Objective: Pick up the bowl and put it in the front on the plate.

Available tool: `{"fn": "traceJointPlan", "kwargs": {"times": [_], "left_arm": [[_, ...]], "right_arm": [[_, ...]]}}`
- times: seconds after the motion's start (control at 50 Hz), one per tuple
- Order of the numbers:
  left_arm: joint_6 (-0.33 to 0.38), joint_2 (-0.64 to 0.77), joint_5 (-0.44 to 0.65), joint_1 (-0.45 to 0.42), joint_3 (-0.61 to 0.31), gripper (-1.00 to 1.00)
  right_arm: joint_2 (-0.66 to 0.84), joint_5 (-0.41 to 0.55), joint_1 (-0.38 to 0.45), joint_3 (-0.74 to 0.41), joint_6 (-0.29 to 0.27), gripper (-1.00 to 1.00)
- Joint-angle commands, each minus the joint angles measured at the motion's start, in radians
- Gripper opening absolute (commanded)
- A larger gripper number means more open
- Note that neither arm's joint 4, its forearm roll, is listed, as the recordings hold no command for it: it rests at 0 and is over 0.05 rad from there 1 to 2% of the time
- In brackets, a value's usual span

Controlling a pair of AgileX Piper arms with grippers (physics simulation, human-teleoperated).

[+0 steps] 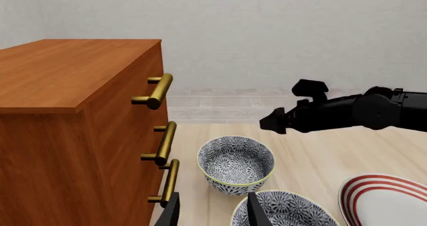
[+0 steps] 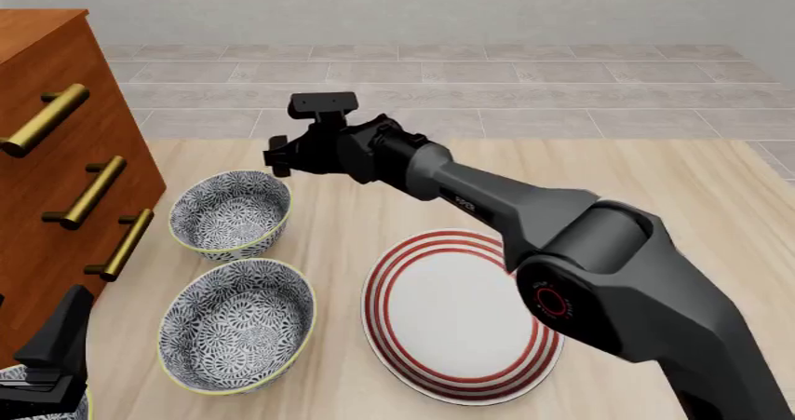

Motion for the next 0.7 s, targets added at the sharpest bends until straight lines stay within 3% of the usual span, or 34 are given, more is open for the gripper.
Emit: {"fn": "traceJointPlan", "kwargs": {"times": [0.02,0.6,0.7], "left_arm": [[0.0,0.0,0.0,0.0,0.0,1.0],[0.0,0.0,0.0,0.0,0.0,1.0],[0.0,0.0,0.0,0.0,0.0,1.0]], "right_arm": [[0.028,-0.009,0.02,0.0,0.008,1.0],[0.18,0.092,0.007,-0.224,-0.01,1.0],[0.176,0.077,0.017,-0.198,-0.006,1.0]]}}
